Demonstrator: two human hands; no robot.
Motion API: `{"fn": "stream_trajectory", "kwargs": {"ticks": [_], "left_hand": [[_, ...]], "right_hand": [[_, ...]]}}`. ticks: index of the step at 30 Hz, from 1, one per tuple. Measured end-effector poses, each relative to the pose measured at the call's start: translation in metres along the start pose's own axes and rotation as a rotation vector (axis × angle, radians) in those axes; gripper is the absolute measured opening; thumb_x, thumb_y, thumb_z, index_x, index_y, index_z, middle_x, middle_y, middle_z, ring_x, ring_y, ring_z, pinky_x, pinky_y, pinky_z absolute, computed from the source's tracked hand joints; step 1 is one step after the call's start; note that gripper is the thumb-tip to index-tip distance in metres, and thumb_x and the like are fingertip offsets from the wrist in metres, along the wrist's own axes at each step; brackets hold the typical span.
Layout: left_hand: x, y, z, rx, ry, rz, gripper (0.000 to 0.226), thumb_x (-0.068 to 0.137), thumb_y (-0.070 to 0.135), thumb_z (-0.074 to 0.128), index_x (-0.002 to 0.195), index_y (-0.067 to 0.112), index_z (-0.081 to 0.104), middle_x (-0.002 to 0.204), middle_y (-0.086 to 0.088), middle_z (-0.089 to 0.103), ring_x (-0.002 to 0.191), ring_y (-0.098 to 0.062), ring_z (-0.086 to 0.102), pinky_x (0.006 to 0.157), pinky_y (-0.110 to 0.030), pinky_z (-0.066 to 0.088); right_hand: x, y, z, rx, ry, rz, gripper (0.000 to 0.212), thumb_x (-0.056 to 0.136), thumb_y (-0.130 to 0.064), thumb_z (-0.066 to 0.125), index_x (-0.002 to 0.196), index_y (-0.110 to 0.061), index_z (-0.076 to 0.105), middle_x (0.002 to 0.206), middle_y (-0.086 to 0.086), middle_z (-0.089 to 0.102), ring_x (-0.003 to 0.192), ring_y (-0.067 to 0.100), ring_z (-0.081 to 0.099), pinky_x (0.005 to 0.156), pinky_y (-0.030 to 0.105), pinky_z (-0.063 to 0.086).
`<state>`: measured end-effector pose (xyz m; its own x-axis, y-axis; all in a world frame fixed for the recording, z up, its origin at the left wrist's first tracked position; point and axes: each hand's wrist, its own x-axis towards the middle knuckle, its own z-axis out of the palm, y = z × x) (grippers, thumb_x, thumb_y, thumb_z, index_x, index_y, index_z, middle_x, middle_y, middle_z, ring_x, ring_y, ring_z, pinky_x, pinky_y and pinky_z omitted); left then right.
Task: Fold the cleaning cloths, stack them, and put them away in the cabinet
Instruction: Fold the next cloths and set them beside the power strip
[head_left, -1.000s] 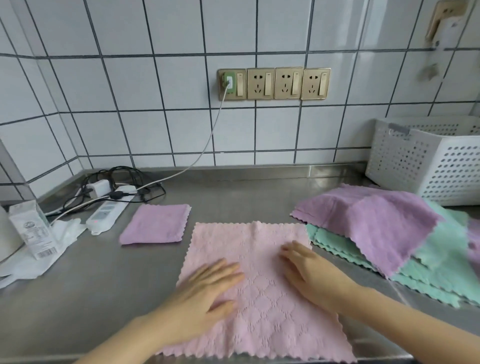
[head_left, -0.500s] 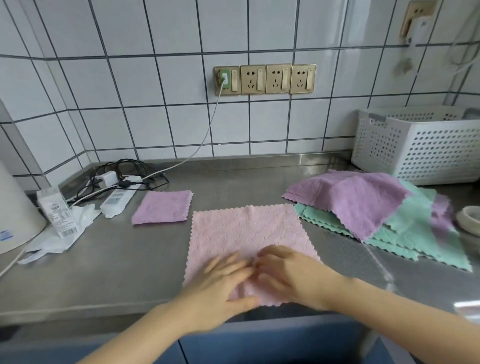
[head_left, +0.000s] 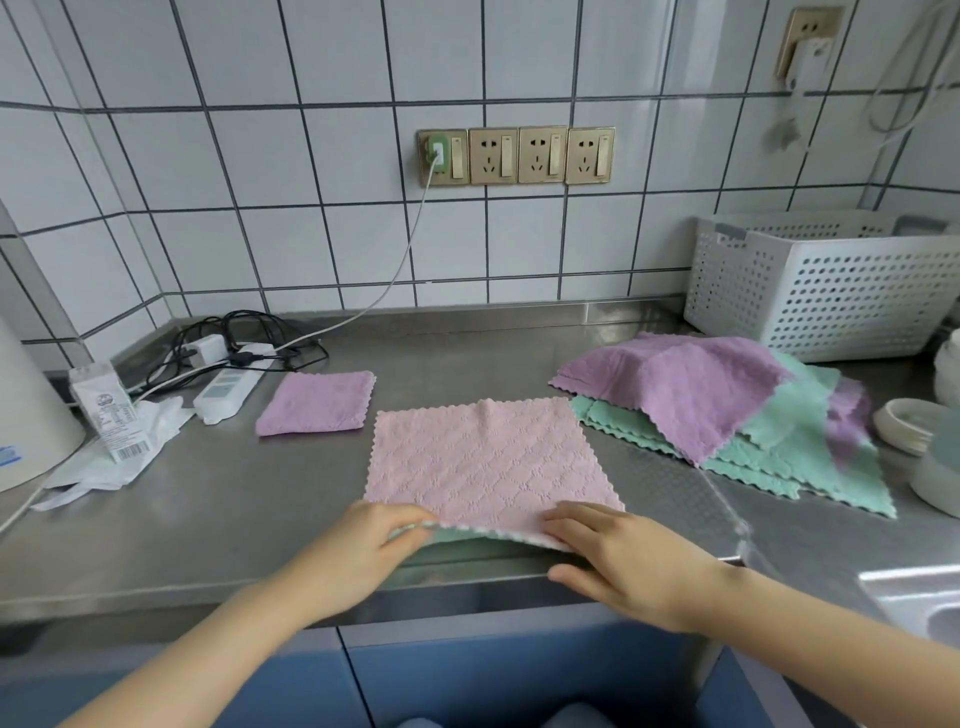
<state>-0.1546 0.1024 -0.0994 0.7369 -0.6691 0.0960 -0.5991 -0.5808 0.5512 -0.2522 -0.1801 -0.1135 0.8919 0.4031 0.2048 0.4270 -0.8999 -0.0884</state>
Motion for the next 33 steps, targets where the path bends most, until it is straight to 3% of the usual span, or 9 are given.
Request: {"fn": "stream_trajectory", "kwargs": {"ticks": [4,10,14,16,17,19,22,27,33], "left_hand": [[-0.005,-0.013,-0.011,0.012,0.041,-0.04,0.016,0.092,0.025,0.06,0.099,0.036,0.07,0.101,0.03,0.066,0.102,0.016,0.055,0.086,-0.003,0.037],[-0.032,-0.03,-0.005,-0.037,0.019,0.037,0.046,0.086,0.006,0.065,0.101,0.05,0.064,0.115,0.045,0.052,0.119,0.016,0.046,0.105,-0.009,0.033],[-0.039,-0.026,-0.009,-0.169,0.12,-0.049,0.039,0.085,0.013,0.069,0.088,0.052,0.07,0.094,0.031,0.069,0.092,0.011,0.062,0.085,-0.007,0.044],[-0.028,-0.025,-0.017,-0.245,0.227,-0.09,0.003,0.081,0.033,0.072,0.08,0.031,0.073,0.065,0.015,0.063,0.057,0.001,0.05,0.059,-0.016,0.04],[-0.018,-0.027,-0.019,-0.271,0.291,-0.092,0.02,0.08,0.034,0.073,0.073,0.016,0.07,0.055,0.011,0.049,0.051,-0.003,0.038,0.051,-0.018,0.032],[0.007,-0.029,-0.025,-0.403,0.411,-0.168,0.03,0.081,0.022,0.073,0.067,-0.002,0.061,0.055,0.005,0.043,0.055,-0.007,0.038,0.054,-0.019,0.03],[0.053,-0.035,-0.033,-0.541,0.52,-0.321,0.025,0.082,0.021,0.072,0.073,-0.002,0.065,0.067,-0.007,0.052,0.064,-0.015,0.045,0.061,-0.028,0.033],[0.103,-0.06,-0.028,-0.349,0.603,-0.44,0.037,0.079,0.019,0.073,0.059,0.014,0.042,0.059,-0.005,0.029,0.061,-0.018,0.026,0.056,-0.031,0.017],[0.111,-0.088,-0.01,-0.218,0.618,-0.431,0.05,0.084,0.007,0.064,0.049,0.017,0.03,0.047,0.002,0.023,0.05,-0.018,0.019,0.049,-0.033,0.016]], "right_hand": [[-0.001,0.017,-0.001,0.071,-0.014,0.099,0.026,0.092,-0.028,0.04,0.112,-0.02,0.055,0.112,-0.006,0.059,0.102,0.018,0.058,0.085,0.03,0.048],[-0.02,0.045,-0.004,0.261,0.077,0.182,0.033,0.076,0.001,0.065,0.098,-0.023,0.069,0.116,-0.024,0.06,0.109,-0.01,0.055,0.093,0.011,0.043],[-0.027,0.035,-0.022,0.471,0.178,0.278,0.024,0.078,-0.003,0.067,0.089,-0.024,0.072,0.1,-0.022,0.07,0.097,-0.005,0.063,0.083,0.01,0.046],[-0.023,0.032,-0.031,0.607,0.163,0.347,0.015,0.085,-0.008,0.064,0.087,-0.021,0.072,0.088,-0.014,0.072,0.078,0.001,0.065,0.073,0.019,0.049],[-0.016,0.034,-0.032,0.677,0.169,0.385,0.007,0.087,-0.013,0.065,0.081,-0.014,0.069,0.073,-0.01,0.068,0.062,0.007,0.059,0.063,0.022,0.046],[0.004,0.043,-0.03,0.79,0.237,0.526,0.032,0.085,-0.023,0.068,0.071,0.003,0.055,0.059,-0.004,0.049,0.055,0.011,0.041,0.056,0.023,0.036],[0.045,0.064,-0.028,0.941,0.346,0.704,0.038,0.087,-0.024,0.065,0.087,0.013,0.055,0.074,0.008,0.049,0.069,0.018,0.046,0.064,0.034,0.04],[0.102,0.091,-0.019,0.836,0.379,0.874,0.037,0.086,-0.018,0.065,0.056,-0.011,0.044,0.052,0.0,0.032,0.049,0.015,0.031,0.043,0.022,0.03],[0.105,0.101,0.012,0.648,0.31,1.017,0.041,0.085,-0.021,0.064,0.051,-0.013,0.044,0.05,0.0,0.038,0.051,0.015,0.033,0.048,0.028,0.025]]}}
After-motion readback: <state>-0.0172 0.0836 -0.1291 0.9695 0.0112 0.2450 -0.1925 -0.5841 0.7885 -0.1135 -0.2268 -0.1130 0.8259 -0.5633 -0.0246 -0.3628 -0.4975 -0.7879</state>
